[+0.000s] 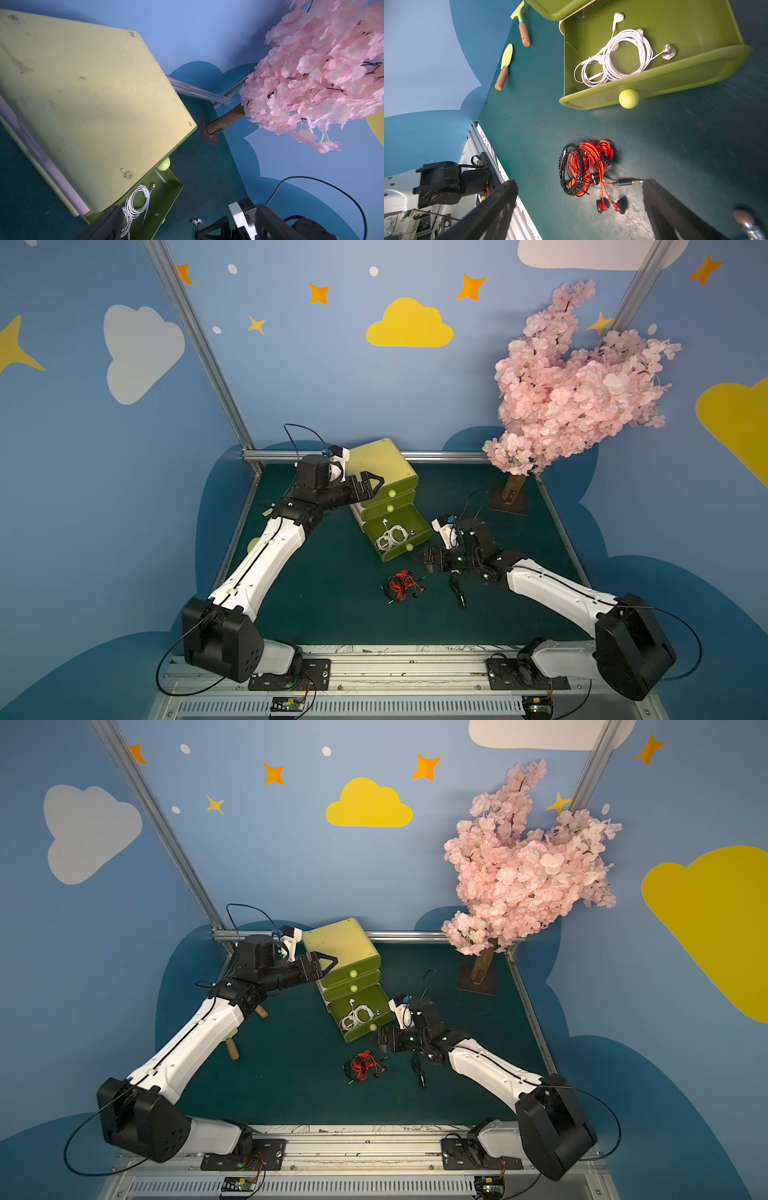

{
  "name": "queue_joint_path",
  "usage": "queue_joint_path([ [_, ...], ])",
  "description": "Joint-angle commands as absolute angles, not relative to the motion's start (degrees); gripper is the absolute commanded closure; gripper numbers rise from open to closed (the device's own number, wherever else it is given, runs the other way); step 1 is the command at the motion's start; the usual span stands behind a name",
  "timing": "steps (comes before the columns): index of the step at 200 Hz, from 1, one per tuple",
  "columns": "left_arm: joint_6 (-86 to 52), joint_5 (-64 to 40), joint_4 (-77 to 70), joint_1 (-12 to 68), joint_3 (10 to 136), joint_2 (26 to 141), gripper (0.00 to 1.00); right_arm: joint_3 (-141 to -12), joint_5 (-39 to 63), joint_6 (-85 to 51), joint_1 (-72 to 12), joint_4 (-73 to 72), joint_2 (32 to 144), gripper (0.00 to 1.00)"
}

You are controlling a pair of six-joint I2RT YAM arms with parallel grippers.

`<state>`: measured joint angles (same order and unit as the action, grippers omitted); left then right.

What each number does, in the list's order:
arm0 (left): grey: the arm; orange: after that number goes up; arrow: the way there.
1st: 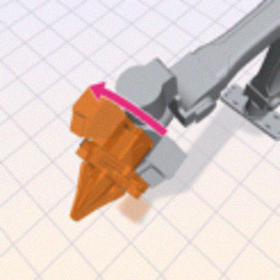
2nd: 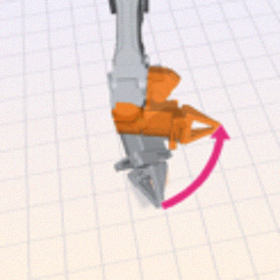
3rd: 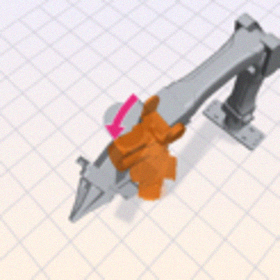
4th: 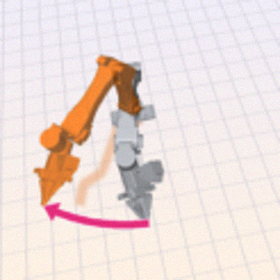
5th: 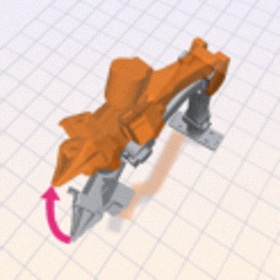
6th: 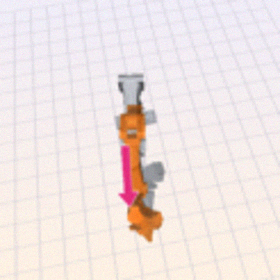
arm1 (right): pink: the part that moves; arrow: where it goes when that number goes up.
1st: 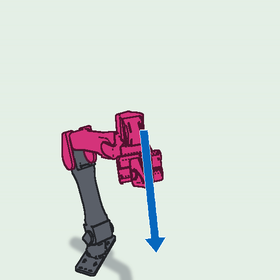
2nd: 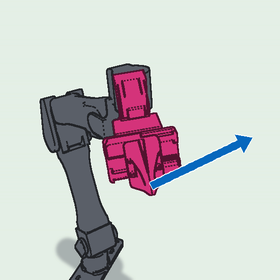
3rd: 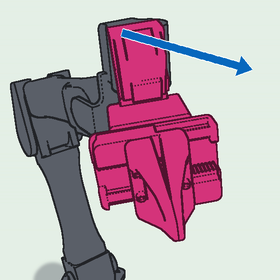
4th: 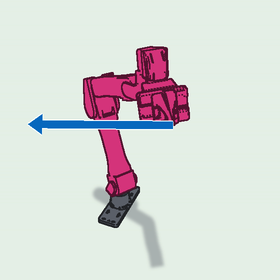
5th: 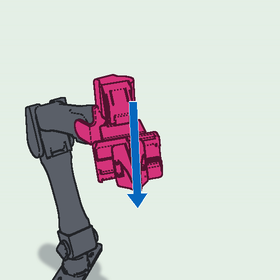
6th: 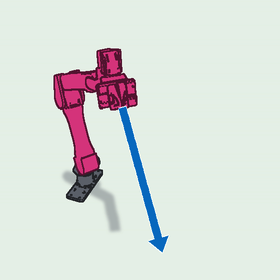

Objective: Place the wired earphones into the drawer by color
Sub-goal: Close the drawer in the storage box.

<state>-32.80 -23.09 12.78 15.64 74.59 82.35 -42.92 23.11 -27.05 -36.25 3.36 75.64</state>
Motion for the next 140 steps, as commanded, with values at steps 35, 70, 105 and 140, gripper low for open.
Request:
queue_joint_path([
  [35,-30.2,-22.3,8.8,15.3,77.6,87.2,0.0,-43.8,23.8,-27.2,-36.8,4.5,75.8,0.02],
  [70,-30.1,-22.7,7.7,15.2,79.3,89.7,0.0,-43.6,23.8,-27.2,-36.9,4.4,76.0,0.02],
  [105,-30.5,-23.2,8.1,15.2,81.4,92.2,0.0,-43.3,24.0,-27.8,-37.1,3.6,76.6,0.01],
  [140,-30.6,-24.6,10.1,15.2,83.5,94.5,0.0,-44.0,24.3,-28.6,-37.3,3.2,78.0,0.02],
])
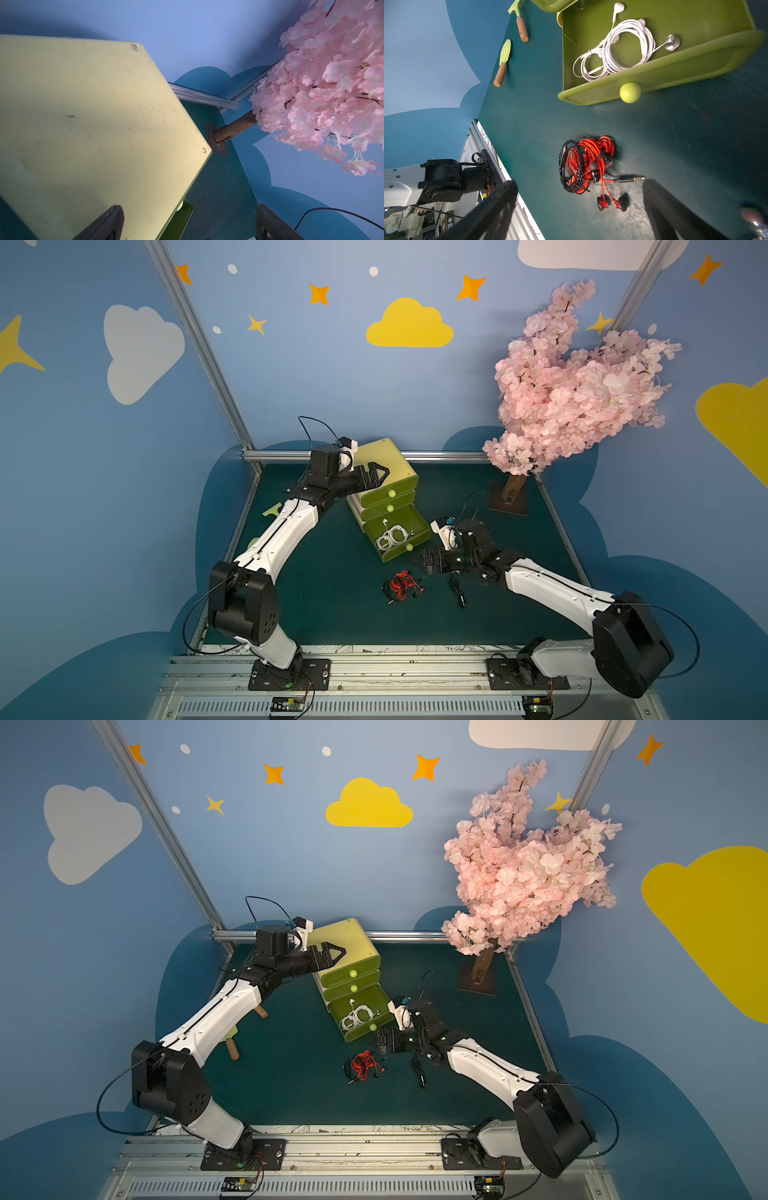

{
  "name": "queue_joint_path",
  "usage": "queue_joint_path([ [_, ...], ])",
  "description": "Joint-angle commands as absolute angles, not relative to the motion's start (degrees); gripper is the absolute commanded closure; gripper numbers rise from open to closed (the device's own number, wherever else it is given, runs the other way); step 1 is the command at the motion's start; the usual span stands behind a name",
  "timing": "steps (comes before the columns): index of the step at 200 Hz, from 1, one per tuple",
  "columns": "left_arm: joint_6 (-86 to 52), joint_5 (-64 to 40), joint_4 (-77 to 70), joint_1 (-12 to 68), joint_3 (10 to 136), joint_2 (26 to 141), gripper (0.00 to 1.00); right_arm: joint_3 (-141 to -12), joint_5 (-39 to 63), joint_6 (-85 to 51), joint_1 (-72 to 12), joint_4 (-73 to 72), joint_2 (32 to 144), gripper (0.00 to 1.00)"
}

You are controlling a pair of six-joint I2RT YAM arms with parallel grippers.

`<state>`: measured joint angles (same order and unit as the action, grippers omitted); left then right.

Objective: Place the wired earphones into the drawer by color
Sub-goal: Close the drawer in the storage box.

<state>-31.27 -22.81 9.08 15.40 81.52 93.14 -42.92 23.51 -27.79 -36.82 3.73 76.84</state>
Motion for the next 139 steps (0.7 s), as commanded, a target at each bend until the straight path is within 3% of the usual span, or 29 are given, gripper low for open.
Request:
queue_joint_path([
  [1,-30.6,-24.6,10.2,15.2,83.5,94.5,0.0,-44.0,24.3,-28.6,-37.3,3.1,78.1,0.02],
  [139,-29.8,-23.6,15.1,15.2,83.8,94.5,0.0,-51.4,20.4,-32.0,-37.2,-0.7,88.4,0.02],
])
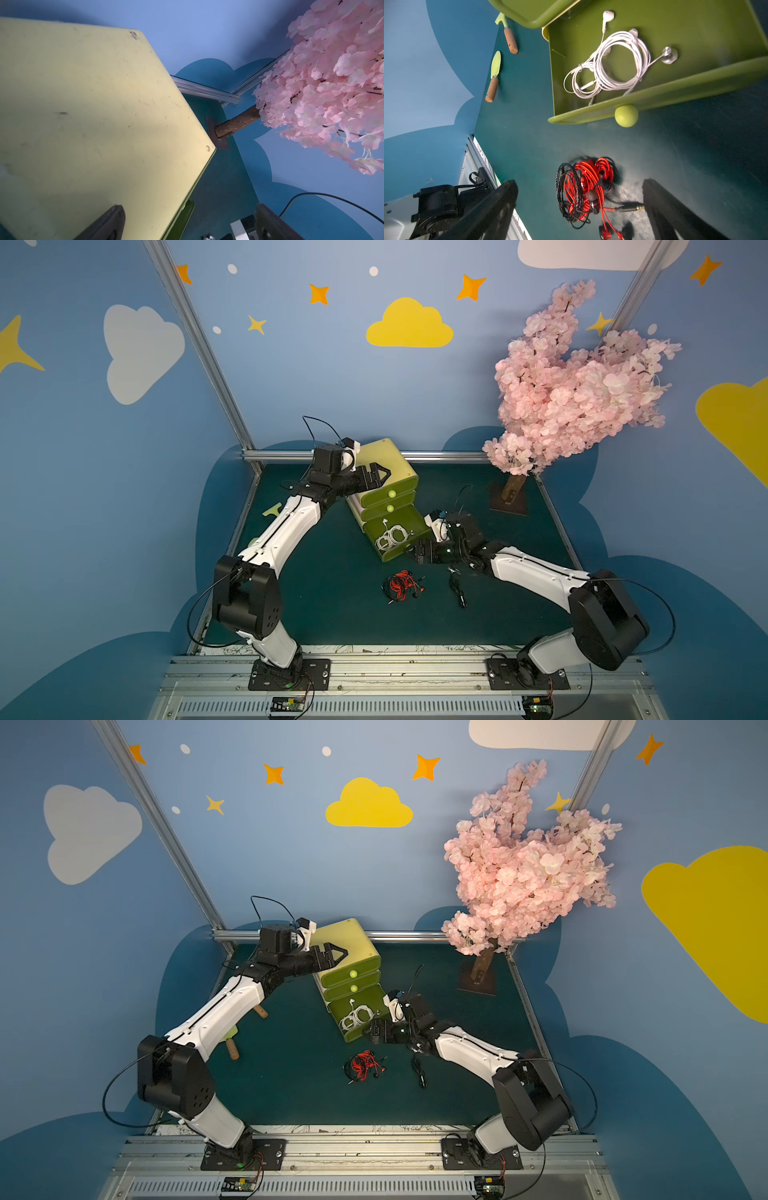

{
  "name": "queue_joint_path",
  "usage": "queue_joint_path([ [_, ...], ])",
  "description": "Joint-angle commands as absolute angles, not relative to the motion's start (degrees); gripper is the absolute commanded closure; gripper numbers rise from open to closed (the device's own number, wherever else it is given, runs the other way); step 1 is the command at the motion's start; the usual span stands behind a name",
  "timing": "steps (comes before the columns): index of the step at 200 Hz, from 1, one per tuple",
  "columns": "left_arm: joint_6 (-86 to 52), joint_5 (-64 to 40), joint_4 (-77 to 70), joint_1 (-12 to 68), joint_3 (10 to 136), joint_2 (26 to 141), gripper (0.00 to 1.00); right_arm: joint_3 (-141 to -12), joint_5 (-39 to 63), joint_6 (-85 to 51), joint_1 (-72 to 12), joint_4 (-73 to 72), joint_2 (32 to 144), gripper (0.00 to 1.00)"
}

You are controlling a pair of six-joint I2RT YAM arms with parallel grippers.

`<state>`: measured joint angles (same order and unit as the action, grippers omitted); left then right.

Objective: Place the wired earphones into the drawer by color
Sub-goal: Close the drawer in the storage box.

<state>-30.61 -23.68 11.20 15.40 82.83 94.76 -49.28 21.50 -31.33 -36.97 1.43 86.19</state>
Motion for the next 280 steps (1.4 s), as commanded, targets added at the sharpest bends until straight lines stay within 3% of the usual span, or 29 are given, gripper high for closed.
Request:
queue_joint_path([
  [1,-29.8,-23.6,15.1,15.2,83.8,94.5,0.0,-51.4,20.4,-32.0,-37.2,-0.8,88.5,0.02],
  [111,-30.2,-23.8,14.9,15.2,83.2,94.3,0.0,-49.2,14.2,-32.3,-37.0,-13.5,94.2,0.02],
  [280,-30.9,-24.4,14.3,15.2,82.8,94.4,0.0,-49.6,16.6,-34.3,-37.4,-28.8,102.0,0.02],
])
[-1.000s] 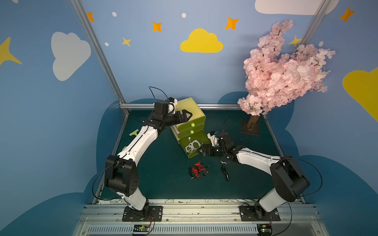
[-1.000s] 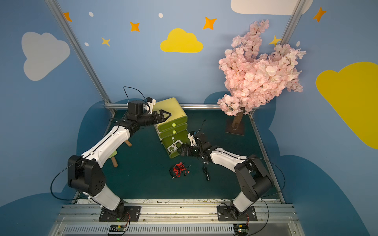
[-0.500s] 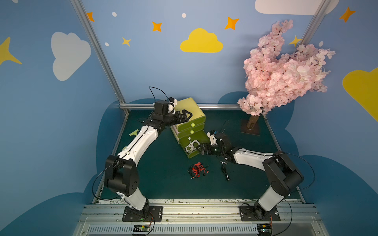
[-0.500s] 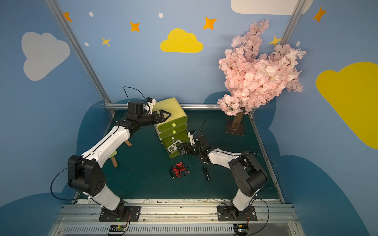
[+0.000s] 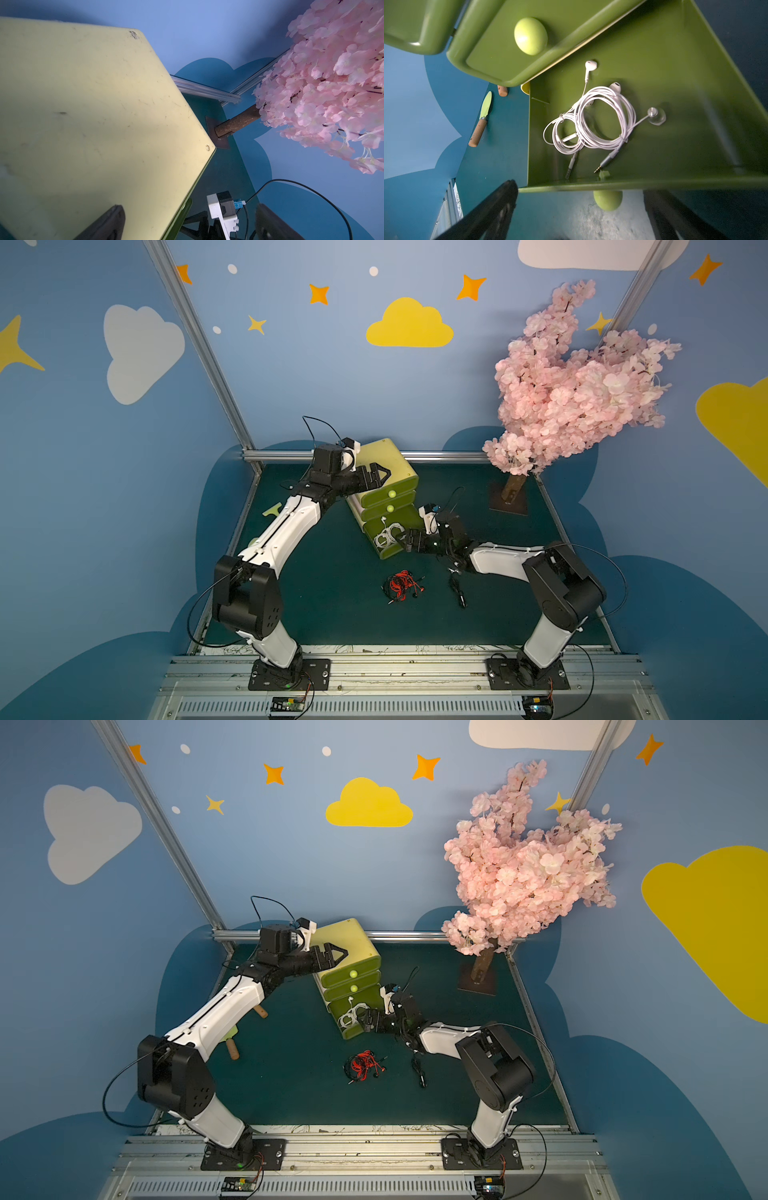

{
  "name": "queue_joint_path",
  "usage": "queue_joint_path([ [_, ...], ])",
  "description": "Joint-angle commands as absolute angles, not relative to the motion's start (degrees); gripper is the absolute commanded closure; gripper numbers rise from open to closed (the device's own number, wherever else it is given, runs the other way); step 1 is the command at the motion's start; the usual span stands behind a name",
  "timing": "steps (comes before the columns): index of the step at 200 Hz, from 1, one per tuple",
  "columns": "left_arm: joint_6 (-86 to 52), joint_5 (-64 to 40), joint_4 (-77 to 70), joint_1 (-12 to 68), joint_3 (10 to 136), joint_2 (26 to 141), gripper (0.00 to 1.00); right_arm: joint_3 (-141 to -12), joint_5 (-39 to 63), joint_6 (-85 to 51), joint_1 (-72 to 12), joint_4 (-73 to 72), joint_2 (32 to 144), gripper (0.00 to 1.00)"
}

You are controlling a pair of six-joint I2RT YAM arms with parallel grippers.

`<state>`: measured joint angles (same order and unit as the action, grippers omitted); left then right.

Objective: Place the wired earphones into the drawer by color
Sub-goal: Close the drawer in the storage box.

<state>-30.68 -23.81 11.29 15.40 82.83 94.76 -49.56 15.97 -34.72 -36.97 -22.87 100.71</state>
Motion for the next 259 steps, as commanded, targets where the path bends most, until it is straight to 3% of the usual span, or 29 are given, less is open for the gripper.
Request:
queue_joint_path([
  [1,-30.9,-24.4,14.3,15.2,82.8,94.4,0.0,-49.7,16.6,-34.2,-37.4,-28.9,102.0,0.02],
  [259,-31.4,-25.4,14.0,15.1,82.0,94.5,0.0,-59.0,12.7,-32.4,-39.2,-45.1,116.5,0.02],
])
